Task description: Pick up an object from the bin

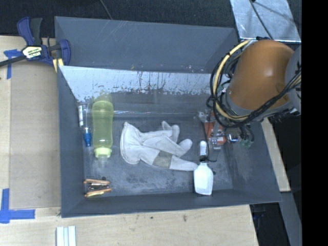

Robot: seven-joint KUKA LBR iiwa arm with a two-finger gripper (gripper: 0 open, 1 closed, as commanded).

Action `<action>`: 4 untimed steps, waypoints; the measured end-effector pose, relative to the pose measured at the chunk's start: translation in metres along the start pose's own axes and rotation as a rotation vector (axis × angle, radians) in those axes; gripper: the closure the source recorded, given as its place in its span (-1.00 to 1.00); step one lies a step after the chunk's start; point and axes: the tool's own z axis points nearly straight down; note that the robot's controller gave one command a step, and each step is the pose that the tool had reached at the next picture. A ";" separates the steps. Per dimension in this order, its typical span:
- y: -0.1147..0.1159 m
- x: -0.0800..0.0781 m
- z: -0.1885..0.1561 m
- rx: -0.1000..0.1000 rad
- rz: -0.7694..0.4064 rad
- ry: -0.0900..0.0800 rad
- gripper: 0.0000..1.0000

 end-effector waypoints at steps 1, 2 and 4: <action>0.000 -0.002 -0.004 0.001 -0.001 -0.009 -1.00; 0.000 -0.010 0.036 0.001 -0.004 -0.018 -1.00; 0.015 -0.026 0.126 0.001 -0.044 -0.012 1.00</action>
Offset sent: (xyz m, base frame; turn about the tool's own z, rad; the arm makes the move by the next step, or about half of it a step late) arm 0.0172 -0.0010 -0.1278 -0.0132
